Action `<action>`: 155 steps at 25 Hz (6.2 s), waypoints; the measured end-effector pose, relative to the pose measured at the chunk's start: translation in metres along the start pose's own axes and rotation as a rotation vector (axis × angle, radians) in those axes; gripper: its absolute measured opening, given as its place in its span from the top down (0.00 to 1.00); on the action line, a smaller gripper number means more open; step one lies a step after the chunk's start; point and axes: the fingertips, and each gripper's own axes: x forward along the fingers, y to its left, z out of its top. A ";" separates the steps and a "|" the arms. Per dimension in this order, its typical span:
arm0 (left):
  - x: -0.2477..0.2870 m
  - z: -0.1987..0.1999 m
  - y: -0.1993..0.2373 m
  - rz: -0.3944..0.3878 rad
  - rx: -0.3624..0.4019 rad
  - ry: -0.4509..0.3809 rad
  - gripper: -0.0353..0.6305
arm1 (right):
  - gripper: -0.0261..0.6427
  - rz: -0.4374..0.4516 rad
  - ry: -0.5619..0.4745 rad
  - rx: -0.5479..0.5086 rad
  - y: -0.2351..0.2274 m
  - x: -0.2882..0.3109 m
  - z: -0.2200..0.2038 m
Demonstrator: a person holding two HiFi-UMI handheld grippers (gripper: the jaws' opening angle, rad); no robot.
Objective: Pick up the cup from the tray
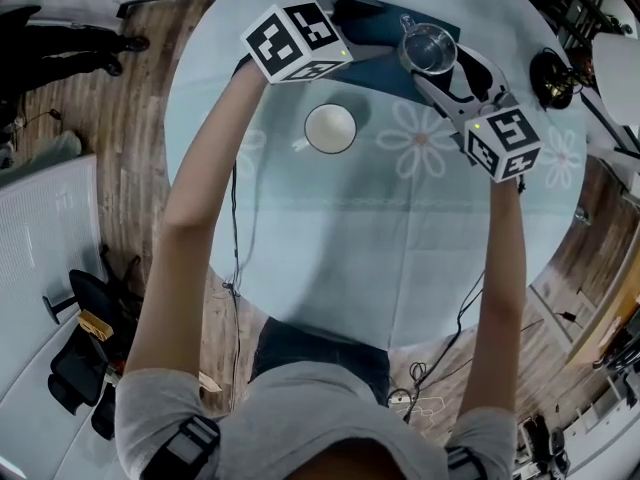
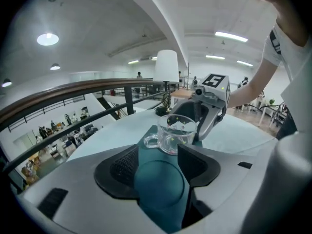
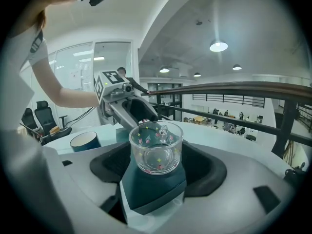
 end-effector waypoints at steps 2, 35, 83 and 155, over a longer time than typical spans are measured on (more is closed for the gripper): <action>0.004 0.005 0.006 -0.021 0.062 0.020 0.56 | 0.48 0.005 -0.002 -0.001 0.000 0.000 0.000; 0.024 -0.010 -0.025 -0.092 0.173 0.153 0.85 | 0.48 -0.014 -0.045 0.009 -0.003 0.011 0.004; -0.001 -0.048 -0.205 0.442 -0.416 0.123 0.85 | 0.48 0.267 0.015 -0.050 0.127 -0.066 -0.061; -0.141 0.048 -0.258 0.658 -0.453 -0.378 0.94 | 0.95 -0.546 -0.345 0.284 0.205 -0.214 0.030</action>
